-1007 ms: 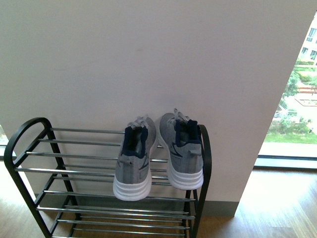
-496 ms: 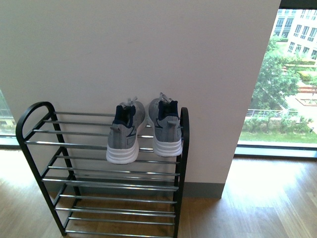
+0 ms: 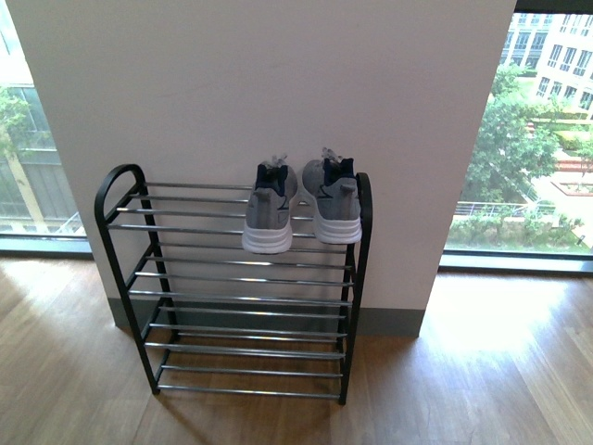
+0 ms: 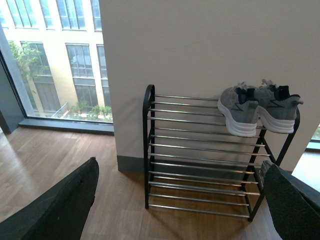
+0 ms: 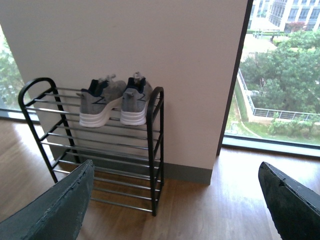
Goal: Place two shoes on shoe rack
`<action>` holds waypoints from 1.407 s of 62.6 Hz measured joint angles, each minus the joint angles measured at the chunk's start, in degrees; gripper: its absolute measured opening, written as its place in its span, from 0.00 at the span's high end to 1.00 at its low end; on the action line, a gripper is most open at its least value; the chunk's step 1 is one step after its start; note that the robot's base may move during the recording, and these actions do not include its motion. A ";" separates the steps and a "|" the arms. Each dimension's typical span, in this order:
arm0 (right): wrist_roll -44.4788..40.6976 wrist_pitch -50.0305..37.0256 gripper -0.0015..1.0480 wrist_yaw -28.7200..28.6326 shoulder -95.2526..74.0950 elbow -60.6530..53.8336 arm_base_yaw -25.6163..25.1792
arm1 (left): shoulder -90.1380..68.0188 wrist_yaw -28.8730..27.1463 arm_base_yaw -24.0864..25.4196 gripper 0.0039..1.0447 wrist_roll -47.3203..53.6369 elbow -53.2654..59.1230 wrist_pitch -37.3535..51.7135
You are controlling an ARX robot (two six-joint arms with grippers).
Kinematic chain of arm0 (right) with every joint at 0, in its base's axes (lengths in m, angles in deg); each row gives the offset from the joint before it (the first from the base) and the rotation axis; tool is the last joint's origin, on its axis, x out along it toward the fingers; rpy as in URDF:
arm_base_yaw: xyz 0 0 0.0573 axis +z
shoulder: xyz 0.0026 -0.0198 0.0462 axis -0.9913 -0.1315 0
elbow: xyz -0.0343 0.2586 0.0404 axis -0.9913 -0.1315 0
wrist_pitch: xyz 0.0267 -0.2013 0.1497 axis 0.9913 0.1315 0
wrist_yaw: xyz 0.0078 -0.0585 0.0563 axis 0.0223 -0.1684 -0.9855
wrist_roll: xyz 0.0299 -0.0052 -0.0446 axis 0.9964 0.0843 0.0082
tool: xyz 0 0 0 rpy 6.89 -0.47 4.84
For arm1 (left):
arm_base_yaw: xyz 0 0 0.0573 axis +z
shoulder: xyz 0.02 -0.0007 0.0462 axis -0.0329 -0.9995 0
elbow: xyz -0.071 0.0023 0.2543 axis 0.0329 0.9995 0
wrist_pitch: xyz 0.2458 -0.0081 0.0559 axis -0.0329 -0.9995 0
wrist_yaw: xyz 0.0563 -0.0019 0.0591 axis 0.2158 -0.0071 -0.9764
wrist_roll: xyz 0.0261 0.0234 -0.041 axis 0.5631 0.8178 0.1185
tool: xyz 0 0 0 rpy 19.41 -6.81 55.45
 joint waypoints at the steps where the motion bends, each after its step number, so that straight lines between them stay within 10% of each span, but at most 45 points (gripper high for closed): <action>1: 0.00 0.00 0.09 -0.02 0.00 0.00 0.00 | 0.00 -0.04 0.00 0.09 0.00 0.00 0.00; 88: 0.00 0.09 0.09 -0.02 0.04 0.00 0.00 | 0.00 -0.02 0.00 0.09 0.00 0.00 0.00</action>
